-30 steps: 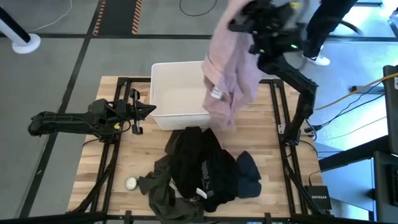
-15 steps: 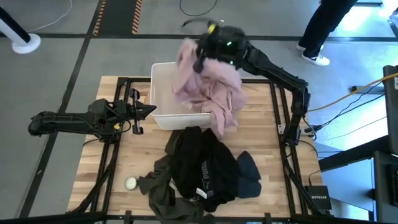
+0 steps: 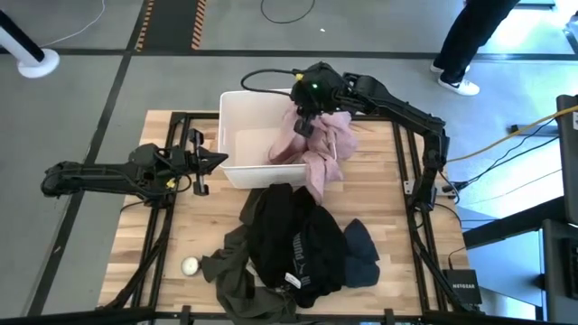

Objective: Sort clothes
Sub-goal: Put the pink polo shirt into the white laundry organizer

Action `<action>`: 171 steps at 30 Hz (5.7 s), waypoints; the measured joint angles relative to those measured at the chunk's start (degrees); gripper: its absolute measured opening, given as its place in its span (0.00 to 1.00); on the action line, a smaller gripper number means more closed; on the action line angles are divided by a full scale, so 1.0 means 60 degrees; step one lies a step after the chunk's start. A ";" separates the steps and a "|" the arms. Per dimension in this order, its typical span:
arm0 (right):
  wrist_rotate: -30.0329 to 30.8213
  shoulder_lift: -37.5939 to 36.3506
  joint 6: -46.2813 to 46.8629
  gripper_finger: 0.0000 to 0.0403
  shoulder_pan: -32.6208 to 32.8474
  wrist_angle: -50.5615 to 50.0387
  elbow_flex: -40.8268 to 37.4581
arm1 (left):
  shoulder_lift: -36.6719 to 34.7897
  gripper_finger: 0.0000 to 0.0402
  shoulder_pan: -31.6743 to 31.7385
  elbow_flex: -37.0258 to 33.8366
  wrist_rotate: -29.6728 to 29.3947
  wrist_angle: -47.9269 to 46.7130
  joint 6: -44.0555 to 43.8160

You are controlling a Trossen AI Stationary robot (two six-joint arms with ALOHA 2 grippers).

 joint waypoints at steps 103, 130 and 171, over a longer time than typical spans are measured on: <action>0.2726 -0.1775 -0.0827 0.53 0.3032 0.3774 -0.3318 | 0.0000 0.01 0.0004 0.0004 0.0000 0.0576 -0.0247; 0.5036 -0.5146 0.5309 0.53 0.4745 0.2173 -1.1655 | 0.0000 0.01 0.0004 0.0004 0.0000 0.0346 -0.0036; 0.4945 -0.4809 0.3304 0.53 0.3184 0.0272 -0.6719 | 0.0000 0.01 0.0004 0.0004 0.0000 0.0291 -0.0165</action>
